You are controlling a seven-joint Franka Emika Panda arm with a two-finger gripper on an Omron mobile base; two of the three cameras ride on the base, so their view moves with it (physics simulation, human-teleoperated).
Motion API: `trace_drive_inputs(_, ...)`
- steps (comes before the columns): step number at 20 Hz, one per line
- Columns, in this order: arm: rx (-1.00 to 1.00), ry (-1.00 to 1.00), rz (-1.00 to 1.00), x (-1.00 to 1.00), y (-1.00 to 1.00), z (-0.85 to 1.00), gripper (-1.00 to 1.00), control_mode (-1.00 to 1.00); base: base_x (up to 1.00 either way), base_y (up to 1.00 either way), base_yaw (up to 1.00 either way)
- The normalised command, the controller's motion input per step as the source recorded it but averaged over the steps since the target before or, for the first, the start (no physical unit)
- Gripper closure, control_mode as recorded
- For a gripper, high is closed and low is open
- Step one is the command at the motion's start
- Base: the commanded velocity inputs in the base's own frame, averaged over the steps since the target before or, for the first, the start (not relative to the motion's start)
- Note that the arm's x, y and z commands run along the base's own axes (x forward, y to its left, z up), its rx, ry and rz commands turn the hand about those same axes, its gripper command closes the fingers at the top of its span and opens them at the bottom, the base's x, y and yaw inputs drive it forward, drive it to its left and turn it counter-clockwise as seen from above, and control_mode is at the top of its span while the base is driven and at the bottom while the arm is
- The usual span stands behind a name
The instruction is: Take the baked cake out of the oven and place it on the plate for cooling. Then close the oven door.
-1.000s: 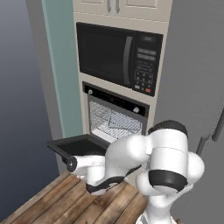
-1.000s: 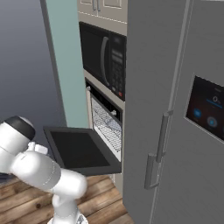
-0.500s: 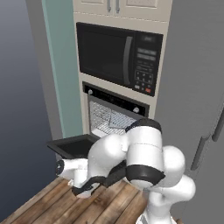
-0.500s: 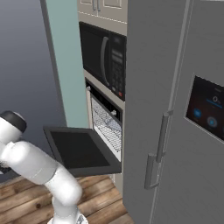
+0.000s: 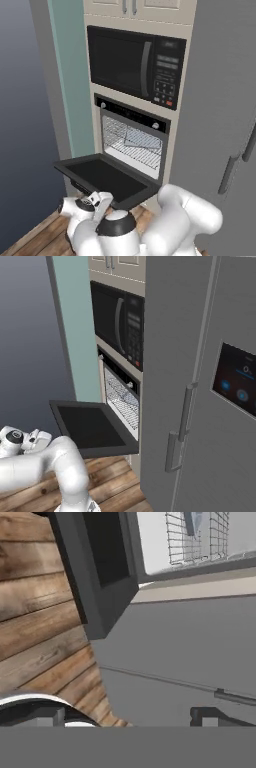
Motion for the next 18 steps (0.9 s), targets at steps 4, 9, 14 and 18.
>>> trace_drive_inputs(4, -0.07, -0.11, 0.24, 0.36, -0.18, 0.00, -1.00, -1.00, 0.00, 0.00, 0.00)
trace_drive_inputs(9, 0.00, 0.17, 0.28, 0.77, -0.30, -0.02, -1.00, -1.00, 0.00, 0.00, 0.00)
trace_drive_inputs(14, -0.01, 0.19, 0.25, 0.84, -0.07, -0.31, -1.00, -1.00, 0.00, 0.00, 0.00)
trace_drive_inputs(18, -0.08, 0.08, 0.20, 0.41, 0.28, -0.70, -1.00, -1.00, 0.00, 0.00, 0.00)
